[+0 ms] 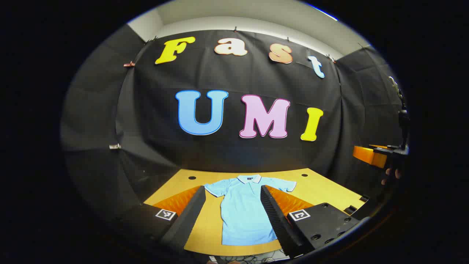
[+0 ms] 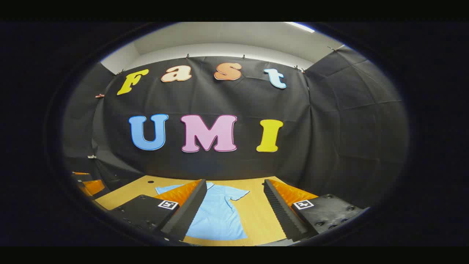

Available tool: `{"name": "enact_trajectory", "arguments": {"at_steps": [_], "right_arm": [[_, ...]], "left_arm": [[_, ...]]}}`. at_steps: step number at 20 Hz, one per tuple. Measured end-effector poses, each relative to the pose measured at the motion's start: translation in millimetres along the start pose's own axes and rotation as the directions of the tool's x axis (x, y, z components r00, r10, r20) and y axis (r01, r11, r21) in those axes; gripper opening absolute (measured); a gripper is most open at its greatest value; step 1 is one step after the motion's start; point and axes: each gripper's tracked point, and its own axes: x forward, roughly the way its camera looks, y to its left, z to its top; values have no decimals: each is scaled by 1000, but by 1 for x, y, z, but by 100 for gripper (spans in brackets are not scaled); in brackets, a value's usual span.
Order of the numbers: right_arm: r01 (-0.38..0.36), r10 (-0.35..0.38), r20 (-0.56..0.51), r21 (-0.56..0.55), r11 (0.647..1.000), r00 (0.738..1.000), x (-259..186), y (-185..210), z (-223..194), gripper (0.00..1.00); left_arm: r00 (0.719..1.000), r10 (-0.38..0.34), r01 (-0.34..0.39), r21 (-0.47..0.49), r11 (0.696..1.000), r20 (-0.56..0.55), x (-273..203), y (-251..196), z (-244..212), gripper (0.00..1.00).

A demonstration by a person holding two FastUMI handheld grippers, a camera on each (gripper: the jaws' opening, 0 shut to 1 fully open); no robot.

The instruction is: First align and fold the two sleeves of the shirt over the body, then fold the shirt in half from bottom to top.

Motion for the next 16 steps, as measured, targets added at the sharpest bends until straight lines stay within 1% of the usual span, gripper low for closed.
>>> {"name": "enact_trajectory", "arguments": {"at_steps": [1, 2, 3, 7, 8, 9, 10, 11, 13, 16], "right_arm": [[3, -3, 7, 0, 1000, 1000, 0, -2, 3, 98], [4, -4, 2, -6, 1000, 1000, 2, -2, 1, 94], [6, -7, -7, -13, 1000, 1000, 3, -3, -2, 97], [9, -10, -34, -20, 1000, 999, 13, -7, -9, 97], [12, -13, -35, -24, 1000, 999, 18, -8, -11, 95], [14, -15, -41, -22, 1000, 999, 25, -8, -14, 95], [10, -11, -62, -12, 1000, 998, 31, -6, -19, 98], [5, -4, -71, 4, 1000, 997, 36, -4, -21, 98], [-13, 15, -56, 34, 999, 998, 47, 2, -15, 98], [-17, 19, -79, 17, 1000, 997, 69, -3, -26, 98]], "left_arm": [[1000, 8, -8, -2, 1000, 2, 2, 4, 1, 96], [1000, 12, -12, 2, 1000, 5, 5, 6, 3, 96], [1000, 11, -11, 8, 1000, 5, 9, 7, 4, 96], [1000, 2, -2, 22, 1000, 13, 30, 5, 10, 97], [1000, 6, -6, 25, 1000, 6, 36, 5, 9, 97], [1000, 15, -15, 25, 1000, -7, 42, 5, 6, 96], [999, 28, -28, 18, 999, -17, 46, 6, 7, 96], [999, 32, -32, 4, 999, -16, 50, 6, 10, 96], [999, 24, -24, -10, 1000, -23, 59, 1, 10, 96], [998, 44, -44, -7, 999, -55, 77, 7, 4, 97]]}}
